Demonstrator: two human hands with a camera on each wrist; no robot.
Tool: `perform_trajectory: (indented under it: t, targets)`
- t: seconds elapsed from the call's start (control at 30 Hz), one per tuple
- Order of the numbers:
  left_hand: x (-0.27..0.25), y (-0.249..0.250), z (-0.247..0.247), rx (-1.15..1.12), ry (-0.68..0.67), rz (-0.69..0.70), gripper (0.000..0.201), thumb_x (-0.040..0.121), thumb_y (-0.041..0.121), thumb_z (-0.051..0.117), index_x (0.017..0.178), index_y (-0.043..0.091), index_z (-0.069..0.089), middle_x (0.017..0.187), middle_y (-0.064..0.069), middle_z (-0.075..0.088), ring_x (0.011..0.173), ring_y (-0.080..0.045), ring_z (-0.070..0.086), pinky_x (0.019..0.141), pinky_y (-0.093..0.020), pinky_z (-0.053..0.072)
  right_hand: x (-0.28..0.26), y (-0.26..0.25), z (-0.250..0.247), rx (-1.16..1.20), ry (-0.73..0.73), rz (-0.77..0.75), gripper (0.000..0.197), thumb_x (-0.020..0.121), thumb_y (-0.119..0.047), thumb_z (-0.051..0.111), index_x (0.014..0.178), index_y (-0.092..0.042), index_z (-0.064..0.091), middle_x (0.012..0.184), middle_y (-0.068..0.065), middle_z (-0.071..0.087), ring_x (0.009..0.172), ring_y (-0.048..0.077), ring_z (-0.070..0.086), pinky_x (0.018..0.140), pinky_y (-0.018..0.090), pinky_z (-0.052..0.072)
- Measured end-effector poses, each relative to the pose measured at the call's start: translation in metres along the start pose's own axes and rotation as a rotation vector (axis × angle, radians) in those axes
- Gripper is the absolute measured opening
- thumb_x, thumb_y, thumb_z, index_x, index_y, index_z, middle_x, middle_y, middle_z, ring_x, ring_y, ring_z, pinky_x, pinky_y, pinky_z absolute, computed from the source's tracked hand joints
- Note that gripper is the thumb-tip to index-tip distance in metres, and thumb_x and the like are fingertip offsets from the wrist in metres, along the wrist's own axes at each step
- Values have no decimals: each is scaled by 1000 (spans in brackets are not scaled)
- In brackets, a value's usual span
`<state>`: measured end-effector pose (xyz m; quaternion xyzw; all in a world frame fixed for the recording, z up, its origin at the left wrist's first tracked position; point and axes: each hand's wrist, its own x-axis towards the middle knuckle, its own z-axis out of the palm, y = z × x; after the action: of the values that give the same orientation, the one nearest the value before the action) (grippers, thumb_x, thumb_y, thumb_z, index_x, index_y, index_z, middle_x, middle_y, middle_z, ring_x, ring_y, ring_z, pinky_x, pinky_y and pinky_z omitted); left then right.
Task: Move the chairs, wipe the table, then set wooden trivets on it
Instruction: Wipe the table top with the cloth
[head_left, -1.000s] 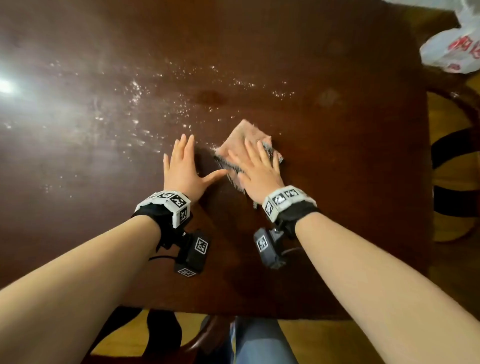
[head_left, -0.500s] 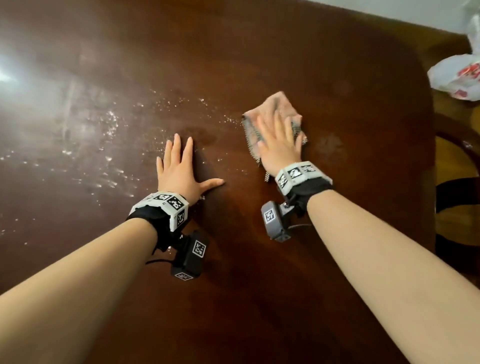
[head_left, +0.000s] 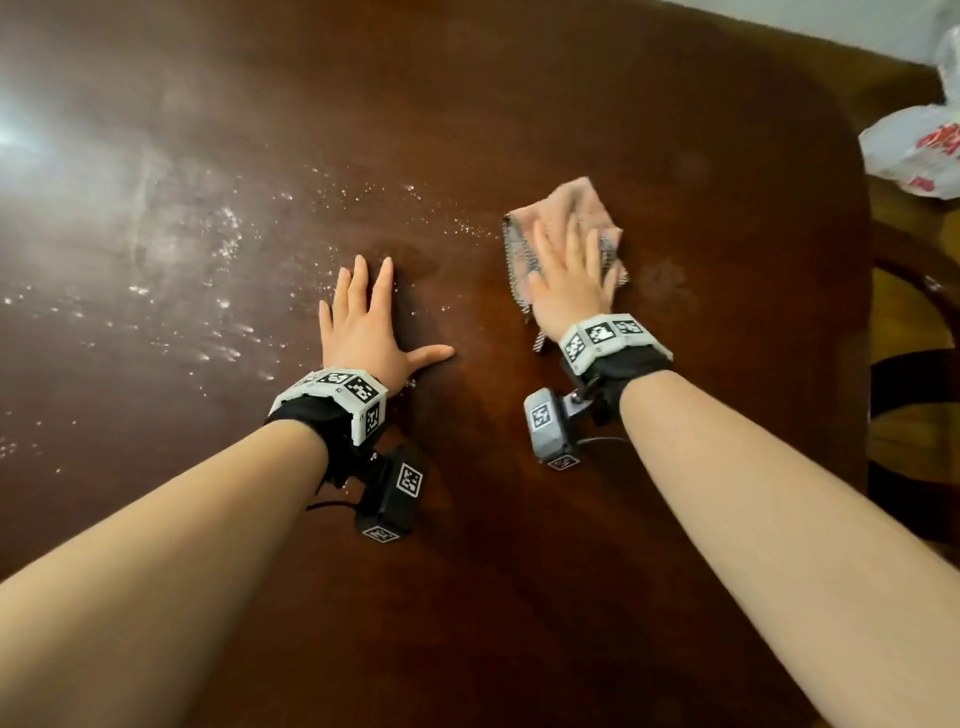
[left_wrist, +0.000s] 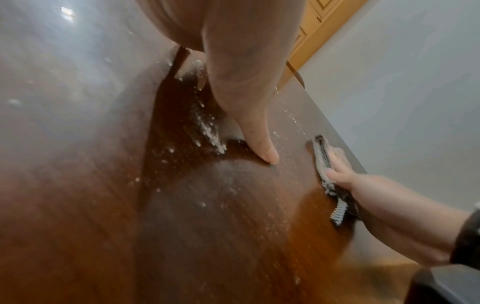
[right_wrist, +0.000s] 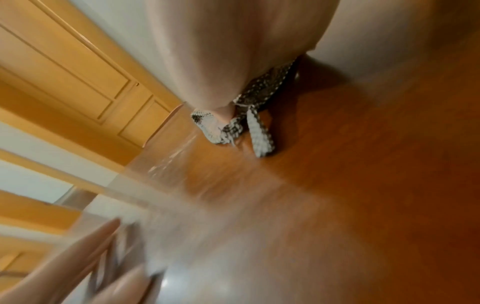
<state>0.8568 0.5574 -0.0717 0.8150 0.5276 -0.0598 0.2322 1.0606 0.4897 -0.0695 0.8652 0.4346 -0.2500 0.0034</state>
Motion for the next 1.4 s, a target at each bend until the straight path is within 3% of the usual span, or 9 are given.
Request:
perform_trajectory:
  t: [0.2,0.33,0.47,0.6,0.7,0.87,1.0,1.23,1.4]
  targets:
    - [1,1,-8,16,40,-27,116,66,72,63,152,19,5,160,-3,7,148,-21,5,119,-50,4,-79,-6,32,-146,-59,-318,57,102,-35,23,150,-41,-8,159,-11,-15,147,16,-16,116,44,-10]
    - [13,5,-22,-38,65,-66,112,68,70,64,151,18,9,158,-8,11,147,-25,6,117,-52,2,-41,26,8,-63,-30,-101,56,102,-35,21,149,-42,-9,158,-11,-17,147,18,-15,116,46,-9]
    - [35,3,-28,-25,97,-74,107,72,71,57,151,18,9,160,-5,-2,148,-23,-5,117,-51,0,28,-14,-8,-28,34,-22,55,101,-35,21,150,-41,-5,160,-5,-15,147,21,-15,118,53,-6]
    - [58,-3,-35,-89,142,-117,90,84,67,45,150,15,13,161,-4,2,148,-22,-1,118,-52,0,30,-67,5,-83,30,-260,57,102,-33,25,150,-39,-3,160,-7,-13,148,21,-13,117,51,-6]
    - [76,-7,-43,-79,131,-126,84,88,64,41,151,15,13,161,-3,3,148,-21,-1,118,-52,0,0,-57,13,-164,4,-394,57,102,-33,26,151,-38,-3,160,-9,-11,148,18,-13,117,46,-7]
    - [107,1,-53,-10,26,-49,84,88,60,45,152,19,7,161,-1,-3,148,-21,-4,118,-51,0,16,-3,-9,-52,-13,-158,56,102,-36,21,149,-42,-9,159,-10,-15,147,17,-16,118,46,-9]
    - [130,12,-55,16,-18,6,84,87,62,46,152,24,6,161,0,-4,148,-22,-5,117,-52,1,84,-24,-35,-2,37,39,56,101,-37,21,150,-41,-6,160,-4,-15,147,22,-16,117,52,-7]
    - [165,16,-61,63,-52,10,87,83,67,48,150,32,6,161,-1,-6,147,-27,-7,117,-55,1,85,-36,-31,-70,-28,-207,56,101,-36,24,149,-44,-5,159,-10,-16,147,19,-17,116,49,-9]
    - [169,10,-62,117,-2,31,92,78,74,47,150,34,7,161,0,-3,147,-27,-6,117,-55,1,131,-2,-67,-23,9,26,57,101,-40,22,149,-43,-7,159,-5,-18,147,23,-16,116,52,-8]
